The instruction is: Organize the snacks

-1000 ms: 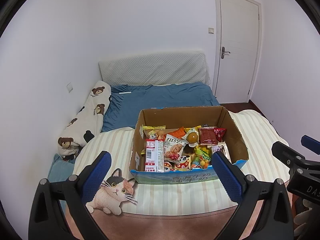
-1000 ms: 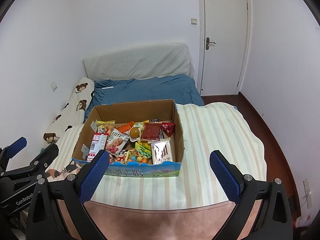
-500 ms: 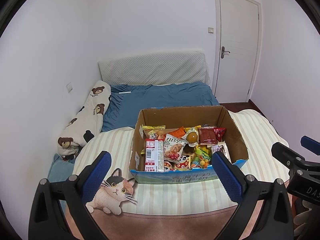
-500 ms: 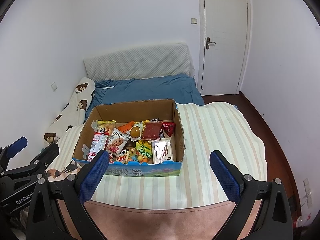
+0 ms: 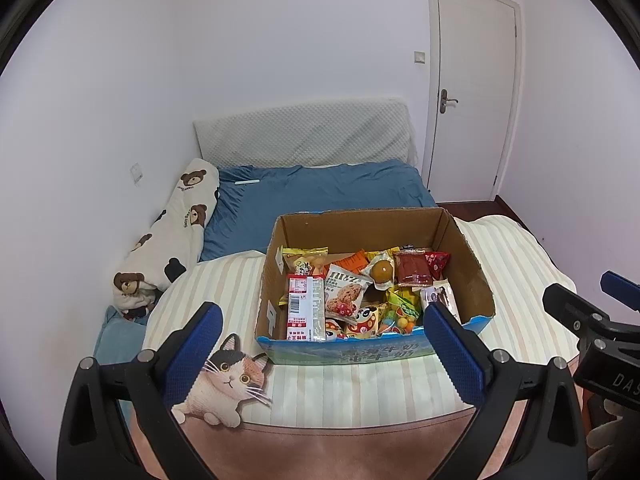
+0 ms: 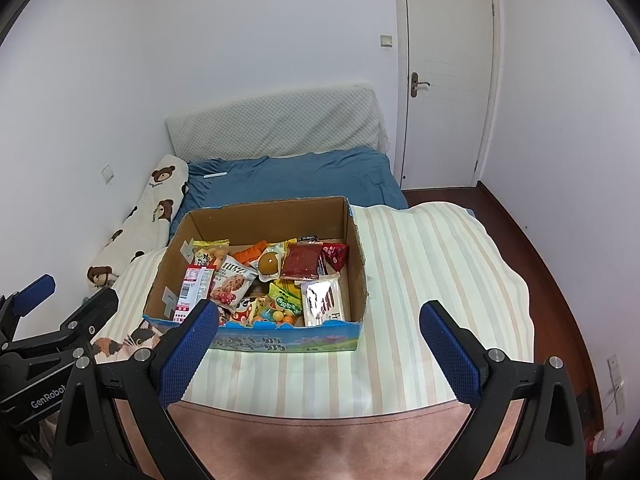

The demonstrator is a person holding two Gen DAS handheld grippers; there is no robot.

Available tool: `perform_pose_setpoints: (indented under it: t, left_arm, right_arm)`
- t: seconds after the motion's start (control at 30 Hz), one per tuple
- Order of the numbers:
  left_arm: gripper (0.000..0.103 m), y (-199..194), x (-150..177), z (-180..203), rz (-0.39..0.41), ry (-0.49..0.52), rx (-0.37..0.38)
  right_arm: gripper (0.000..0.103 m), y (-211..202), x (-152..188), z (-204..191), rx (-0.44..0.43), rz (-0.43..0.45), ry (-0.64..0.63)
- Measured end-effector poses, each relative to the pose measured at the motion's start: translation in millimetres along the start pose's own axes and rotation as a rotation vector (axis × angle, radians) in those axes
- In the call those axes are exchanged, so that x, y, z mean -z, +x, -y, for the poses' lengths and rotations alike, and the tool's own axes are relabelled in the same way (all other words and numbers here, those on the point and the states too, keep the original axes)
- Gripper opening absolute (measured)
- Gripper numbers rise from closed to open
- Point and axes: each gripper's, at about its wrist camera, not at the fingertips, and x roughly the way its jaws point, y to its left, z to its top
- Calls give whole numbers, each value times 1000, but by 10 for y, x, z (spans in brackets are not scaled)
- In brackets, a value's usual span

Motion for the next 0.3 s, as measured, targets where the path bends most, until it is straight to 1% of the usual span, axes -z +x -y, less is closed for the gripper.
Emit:
perform_pose_setpoints:
  t: [0.3]
  left_arm:
    - [103, -2, 11, -4, 9, 1, 2]
  right_arm:
    - [102, -8, 15, -3, 4, 1, 4]
